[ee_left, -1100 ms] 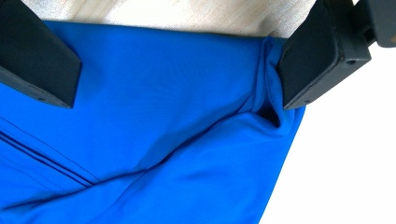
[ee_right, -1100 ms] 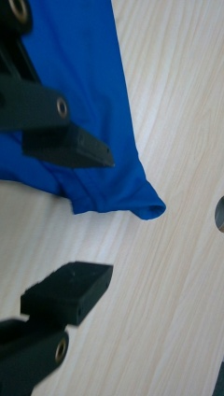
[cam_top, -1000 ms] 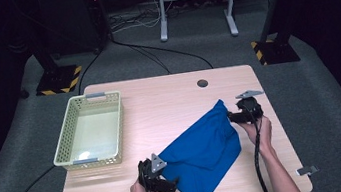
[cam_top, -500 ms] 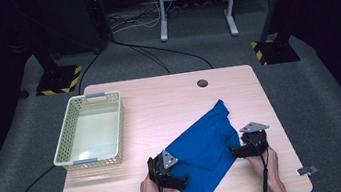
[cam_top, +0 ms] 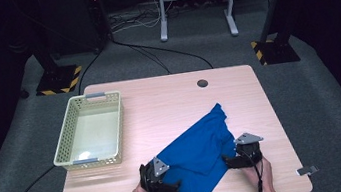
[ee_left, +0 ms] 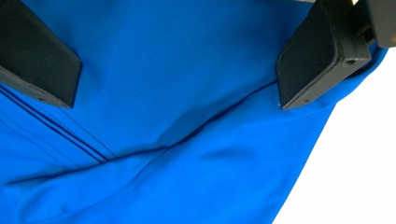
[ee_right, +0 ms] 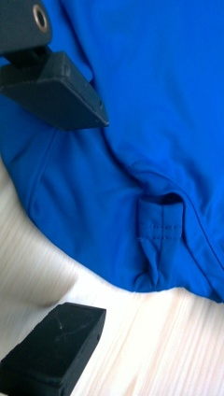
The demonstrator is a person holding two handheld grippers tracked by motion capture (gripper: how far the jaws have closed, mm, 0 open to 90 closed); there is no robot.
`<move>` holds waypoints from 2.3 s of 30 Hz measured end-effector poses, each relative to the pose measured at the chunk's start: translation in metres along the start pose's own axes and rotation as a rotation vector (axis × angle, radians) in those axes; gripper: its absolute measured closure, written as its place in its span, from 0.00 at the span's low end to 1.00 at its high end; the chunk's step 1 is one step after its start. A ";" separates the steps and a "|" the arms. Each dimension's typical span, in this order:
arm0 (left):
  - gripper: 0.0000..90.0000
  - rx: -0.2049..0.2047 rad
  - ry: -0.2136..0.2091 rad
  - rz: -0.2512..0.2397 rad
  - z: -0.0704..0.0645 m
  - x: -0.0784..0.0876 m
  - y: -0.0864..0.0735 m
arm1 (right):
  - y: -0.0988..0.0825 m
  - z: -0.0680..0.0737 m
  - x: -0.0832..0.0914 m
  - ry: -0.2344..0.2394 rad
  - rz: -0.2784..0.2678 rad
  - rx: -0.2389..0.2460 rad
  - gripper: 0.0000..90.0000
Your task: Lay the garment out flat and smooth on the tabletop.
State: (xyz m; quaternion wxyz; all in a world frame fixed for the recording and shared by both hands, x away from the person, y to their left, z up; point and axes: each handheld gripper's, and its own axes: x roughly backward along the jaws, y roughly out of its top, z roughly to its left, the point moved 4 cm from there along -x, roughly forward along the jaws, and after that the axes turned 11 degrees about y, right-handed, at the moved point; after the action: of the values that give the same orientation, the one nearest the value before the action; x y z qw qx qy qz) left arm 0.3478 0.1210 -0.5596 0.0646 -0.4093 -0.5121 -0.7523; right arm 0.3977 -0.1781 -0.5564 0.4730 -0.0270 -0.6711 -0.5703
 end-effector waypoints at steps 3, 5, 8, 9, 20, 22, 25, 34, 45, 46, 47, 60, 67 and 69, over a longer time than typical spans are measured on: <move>0.00 0.013 0.011 0.002 0.004 0.005 -0.006 | 0.002 0.010 -0.004 0.018 0.002 0.015 0.07; 0.00 0.021 0.018 0.004 0.006 0.008 -0.009 | 0.003 0.015 -0.006 0.028 0.005 0.022 0.07; 0.00 0.024 0.024 0.004 0.008 0.011 -0.012 | 0.004 0.018 -0.008 0.038 0.007 0.026 0.07; 0.00 0.027 0.026 0.004 0.008 0.011 -0.012 | 0.004 0.017 -0.007 0.040 0.007 0.023 0.07; 0.05 -0.072 -0.067 -0.049 -0.040 0.003 0.040 | -0.002 0.004 0.001 0.038 0.009 -0.009 0.07; 0.09 -0.101 -0.083 -0.041 -0.051 -0.005 0.049 | -0.002 0.003 0.001 0.040 0.010 -0.012 0.07; 0.16 -0.127 -0.109 -0.024 -0.062 -0.014 0.056 | -0.002 0.003 0.001 0.042 0.010 -0.013 0.07; 0.44 -0.180 -0.098 0.004 -0.083 -0.030 0.068 | -0.002 0.003 0.001 0.041 0.012 -0.015 0.07; 0.91 -0.205 -0.050 -0.045 -0.080 -0.029 0.070 | -0.002 0.003 0.001 0.039 0.012 -0.019 0.07; 0.93 -0.191 -0.054 -0.053 -0.078 -0.029 0.071 | -0.002 0.003 0.001 0.039 0.012 -0.019 0.07; 0.93 -0.184 -0.056 -0.057 -0.075 -0.028 0.071 | -0.002 0.003 0.000 0.039 0.011 -0.020 0.07; 0.95 -0.054 -0.030 -0.078 -0.025 -0.026 0.084 | -0.002 0.003 0.000 0.037 0.012 -0.018 0.07; 0.95 -0.005 0.003 -0.098 0.004 -0.022 0.100 | -0.002 0.003 0.000 0.036 0.011 -0.020 0.07; 0.95 0.005 0.018 -0.103 0.013 -0.021 0.105 | -0.002 0.003 0.000 0.036 0.011 -0.021 0.07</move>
State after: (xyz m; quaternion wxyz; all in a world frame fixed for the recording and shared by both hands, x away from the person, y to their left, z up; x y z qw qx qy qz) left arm 0.4231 0.0759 -0.4962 0.0314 -0.3752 -0.5337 -0.7572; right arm 0.3948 -0.1765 -0.5573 0.4877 -0.0254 -0.6565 -0.5749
